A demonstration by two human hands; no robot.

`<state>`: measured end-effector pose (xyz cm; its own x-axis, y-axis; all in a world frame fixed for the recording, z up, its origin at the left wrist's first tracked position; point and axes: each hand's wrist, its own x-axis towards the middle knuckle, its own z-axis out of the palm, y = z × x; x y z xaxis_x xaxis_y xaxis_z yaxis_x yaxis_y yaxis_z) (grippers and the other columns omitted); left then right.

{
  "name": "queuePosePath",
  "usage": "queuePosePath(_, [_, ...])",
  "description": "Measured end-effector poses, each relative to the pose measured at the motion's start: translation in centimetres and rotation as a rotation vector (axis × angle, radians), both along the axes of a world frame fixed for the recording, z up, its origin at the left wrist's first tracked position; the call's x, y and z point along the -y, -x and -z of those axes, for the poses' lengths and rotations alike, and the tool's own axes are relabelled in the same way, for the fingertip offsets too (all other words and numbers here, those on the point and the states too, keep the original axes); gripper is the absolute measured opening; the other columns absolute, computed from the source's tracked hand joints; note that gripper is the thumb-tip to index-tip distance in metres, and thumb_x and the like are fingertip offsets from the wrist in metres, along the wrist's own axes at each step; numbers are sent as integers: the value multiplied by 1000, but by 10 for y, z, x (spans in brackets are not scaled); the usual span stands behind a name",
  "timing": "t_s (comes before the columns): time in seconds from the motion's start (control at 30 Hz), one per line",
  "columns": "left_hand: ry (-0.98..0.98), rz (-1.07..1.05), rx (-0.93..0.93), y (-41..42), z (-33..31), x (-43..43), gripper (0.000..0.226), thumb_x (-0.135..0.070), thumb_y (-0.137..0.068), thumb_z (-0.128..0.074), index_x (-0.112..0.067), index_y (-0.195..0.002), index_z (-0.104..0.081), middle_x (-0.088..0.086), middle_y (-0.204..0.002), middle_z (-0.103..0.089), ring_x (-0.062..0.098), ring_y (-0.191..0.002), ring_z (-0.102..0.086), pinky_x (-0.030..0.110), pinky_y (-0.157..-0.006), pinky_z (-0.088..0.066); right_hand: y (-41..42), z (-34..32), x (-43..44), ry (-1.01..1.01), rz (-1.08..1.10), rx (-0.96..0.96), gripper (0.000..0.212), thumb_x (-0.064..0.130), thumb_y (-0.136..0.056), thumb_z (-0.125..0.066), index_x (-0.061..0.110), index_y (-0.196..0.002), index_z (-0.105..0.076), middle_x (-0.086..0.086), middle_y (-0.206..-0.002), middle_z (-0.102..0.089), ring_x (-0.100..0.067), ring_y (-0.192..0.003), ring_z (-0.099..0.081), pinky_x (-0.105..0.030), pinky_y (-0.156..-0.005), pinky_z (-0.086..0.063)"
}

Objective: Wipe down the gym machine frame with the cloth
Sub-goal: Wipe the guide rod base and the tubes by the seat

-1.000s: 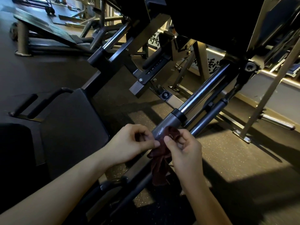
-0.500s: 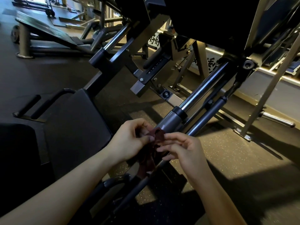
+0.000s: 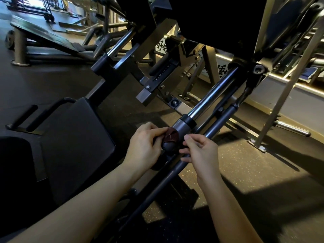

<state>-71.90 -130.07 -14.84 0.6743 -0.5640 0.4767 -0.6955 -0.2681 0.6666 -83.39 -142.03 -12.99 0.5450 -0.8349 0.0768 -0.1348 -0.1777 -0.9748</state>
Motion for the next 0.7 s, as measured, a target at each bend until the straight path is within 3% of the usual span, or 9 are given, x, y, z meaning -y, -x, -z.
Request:
queuePosePath(0.17, [118, -24, -159, 3, 1, 11, 30, -51, -92, -67, -33, -114, -75, -18, -97, -58, 0, -92, -57, 26, -80, -52, -2, 1, 3, -22, -8, 18, 20, 24, -99, -64, 19, -118, -66, 0, -102, -71, -12, -80, -73, -31, -70, -63])
queuePosePath(0.37, [114, -2, -287, -1, 3, 6, 19, -33, -88, -78, -33, -106, -75, -18, -102, -59, -3, -94, -58, 12, -75, -45, -8, 2, 6, -42, -2, 40, 17, 22, -99, -64, 17, -114, -65, -3, -98, -71, -13, -78, -73, -30, -67, -61])
queuePosePath(0.57, [98, 4, -362, 3, 22, -17, 18, -29, -85, -81, -39, -90, -67, -15, -97, -66, -2, -90, -62, 18, -75, -48, -11, -1, 10, -92, -35, 42, 16, 23, -96, -68, 14, -108, -64, -7, -98, -71, -20, -82, -73, -39, -73, -63])
queuePosePath(0.7, [184, 13, -328, 1, 19, -12, 16, -28, -83, -83, -39, -89, -74, -16, -94, -67, 3, -92, -65, 20, -78, -51, -8, -2, 15, -64, -64, 12, 16, 24, -95, -69, 16, -108, -65, -5, -98, -71, -17, -80, -73, -37, -72, -63])
